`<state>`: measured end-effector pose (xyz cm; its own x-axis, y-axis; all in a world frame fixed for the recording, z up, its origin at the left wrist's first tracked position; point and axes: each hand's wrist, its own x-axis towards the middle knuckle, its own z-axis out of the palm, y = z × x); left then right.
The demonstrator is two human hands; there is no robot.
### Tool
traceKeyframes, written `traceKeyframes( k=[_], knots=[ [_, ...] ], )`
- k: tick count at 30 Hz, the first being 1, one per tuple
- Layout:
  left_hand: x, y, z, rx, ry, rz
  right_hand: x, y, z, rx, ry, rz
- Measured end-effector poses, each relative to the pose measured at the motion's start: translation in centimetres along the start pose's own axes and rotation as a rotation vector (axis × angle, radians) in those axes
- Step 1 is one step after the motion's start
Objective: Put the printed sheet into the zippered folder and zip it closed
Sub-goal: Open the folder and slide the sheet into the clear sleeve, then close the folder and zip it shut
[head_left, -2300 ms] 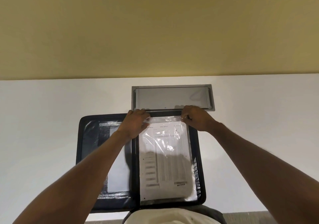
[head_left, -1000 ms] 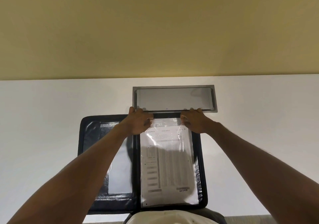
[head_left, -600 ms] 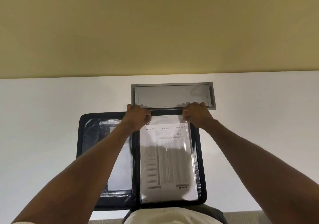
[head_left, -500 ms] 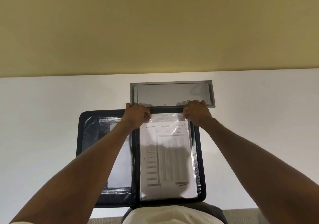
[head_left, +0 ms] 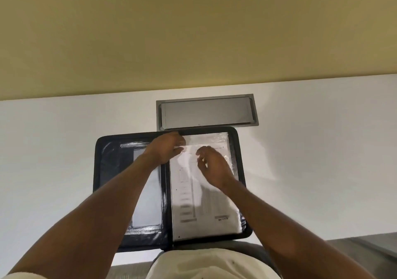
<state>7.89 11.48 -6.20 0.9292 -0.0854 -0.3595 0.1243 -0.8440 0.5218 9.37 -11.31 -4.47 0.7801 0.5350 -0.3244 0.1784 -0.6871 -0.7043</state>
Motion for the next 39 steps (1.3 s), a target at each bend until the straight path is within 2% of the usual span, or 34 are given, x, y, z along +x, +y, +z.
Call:
traceKeyframes(
  k=[3,6,8,11,14,17,21,25,33,39],
  knots=[
    [-0.7,0.4,0.8,-0.029,-0.099,-0.030,-4.4,-1.6,4.1,0.431,-0.196,0.066],
    [-1.5,1.1,1.7,-0.039,-0.154,-0.037,-8.0,-1.0,5.7,0.721,-0.244,0.255],
    [-2.1,1.4,2.2,-0.017,-0.106,-0.061,-10.3,0.6,5.8,0.820,-0.178,0.349],
    [-3.3,1.1,2.2,-0.022,0.059,-0.144,-12.7,3.4,4.9,0.968,0.048,0.493],
    [-5.2,-0.7,1.8,0.037,0.196,-0.249,-14.1,5.7,4.0,1.129,0.230,0.552],
    [-7.9,-3.1,1.4,0.116,0.257,-0.469,-15.1,7.1,3.7,0.923,0.321,0.560],
    [-11.8,-5.9,1.5,0.133,0.291,-0.714,-16.0,8.0,3.9,0.404,0.360,0.455],
    [-14.9,-7.5,2.2,0.075,0.272,-0.878,-16.5,7.8,3.7,-0.047,0.396,0.473],
    [-16.7,-7.3,2.5,0.021,0.314,-0.993,-15.6,7.1,2.8,-0.137,0.343,0.558],
    [-17.0,-8.1,2.2,-0.112,0.369,-1.105,-14.7,7.3,2.6,-0.104,0.293,0.611]
  ],
)
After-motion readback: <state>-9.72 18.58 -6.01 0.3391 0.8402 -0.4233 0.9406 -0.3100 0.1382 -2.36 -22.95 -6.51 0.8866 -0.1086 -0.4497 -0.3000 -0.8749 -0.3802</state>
